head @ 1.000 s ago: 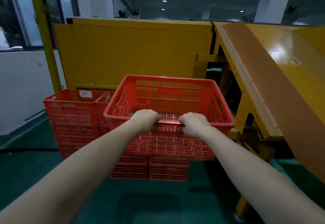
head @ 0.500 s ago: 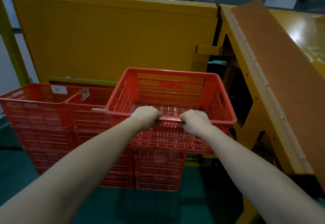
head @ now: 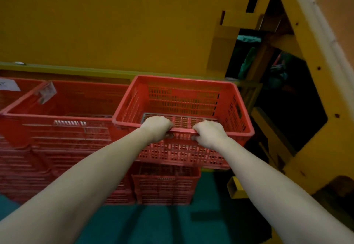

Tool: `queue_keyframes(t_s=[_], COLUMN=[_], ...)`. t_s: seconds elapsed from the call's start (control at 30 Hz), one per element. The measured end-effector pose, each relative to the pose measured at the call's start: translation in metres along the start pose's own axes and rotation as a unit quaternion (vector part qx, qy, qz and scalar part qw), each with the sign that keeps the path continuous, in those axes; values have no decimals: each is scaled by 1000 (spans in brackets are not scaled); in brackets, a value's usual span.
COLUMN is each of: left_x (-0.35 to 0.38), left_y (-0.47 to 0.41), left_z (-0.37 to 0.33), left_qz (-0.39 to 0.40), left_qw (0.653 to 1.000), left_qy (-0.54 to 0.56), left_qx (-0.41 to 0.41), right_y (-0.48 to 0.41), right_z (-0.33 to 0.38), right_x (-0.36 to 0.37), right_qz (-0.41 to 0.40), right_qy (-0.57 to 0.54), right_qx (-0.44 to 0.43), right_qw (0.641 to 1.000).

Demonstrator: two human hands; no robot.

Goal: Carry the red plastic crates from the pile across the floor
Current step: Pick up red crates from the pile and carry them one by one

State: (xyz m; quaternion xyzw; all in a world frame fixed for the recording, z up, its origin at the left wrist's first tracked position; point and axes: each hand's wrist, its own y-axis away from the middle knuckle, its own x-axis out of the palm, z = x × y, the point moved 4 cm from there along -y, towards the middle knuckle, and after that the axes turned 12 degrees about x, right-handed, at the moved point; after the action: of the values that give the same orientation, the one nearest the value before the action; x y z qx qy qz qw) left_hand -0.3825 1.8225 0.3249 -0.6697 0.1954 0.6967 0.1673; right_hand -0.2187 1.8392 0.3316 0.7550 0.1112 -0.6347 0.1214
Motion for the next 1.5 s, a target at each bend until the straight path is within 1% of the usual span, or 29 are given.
queue_keyframes(t_s=[0.27,0.4,0.67,0.77,0.83,0.97,1.07,1.17,1.33,1.5], left_x=[81,151,268,302,319,333,334,332,330,330], left_y=[-63,-96,-121,-123,-127,-133,-136,-135,-124,-118], left_z=[61,90,121,130,133,135,136,133,121,114], left_qz=[57,76,106,112,129,163,186,190,204,207], left_qw=[997,995,990,989,987,981,973,971,970,970], left_qy=[49,71,90,91,85,99,123,131,123,119], left_qx=[3,-4,-22,-31,-31,-41,-54,-59,-39,-41], right_y=[-97,-144,-195,-204,-206,-209,-213,-212,-197,-188], right_z=[9,18,43,53,58,59,59,59,60,60], right_x=[77,141,255,288,307,322,322,320,319,322], right_qz=[66,93,111,123,133,153,188,223,246,265], right_qy=[-15,-18,-24,-26,-22,-21,-16,-16,-28,-30], right_qx=[-19,-23,-49,-53,-55,-51,-52,-52,-42,-33], right_qw=[998,995,992,991,989,987,981,973,968,963])
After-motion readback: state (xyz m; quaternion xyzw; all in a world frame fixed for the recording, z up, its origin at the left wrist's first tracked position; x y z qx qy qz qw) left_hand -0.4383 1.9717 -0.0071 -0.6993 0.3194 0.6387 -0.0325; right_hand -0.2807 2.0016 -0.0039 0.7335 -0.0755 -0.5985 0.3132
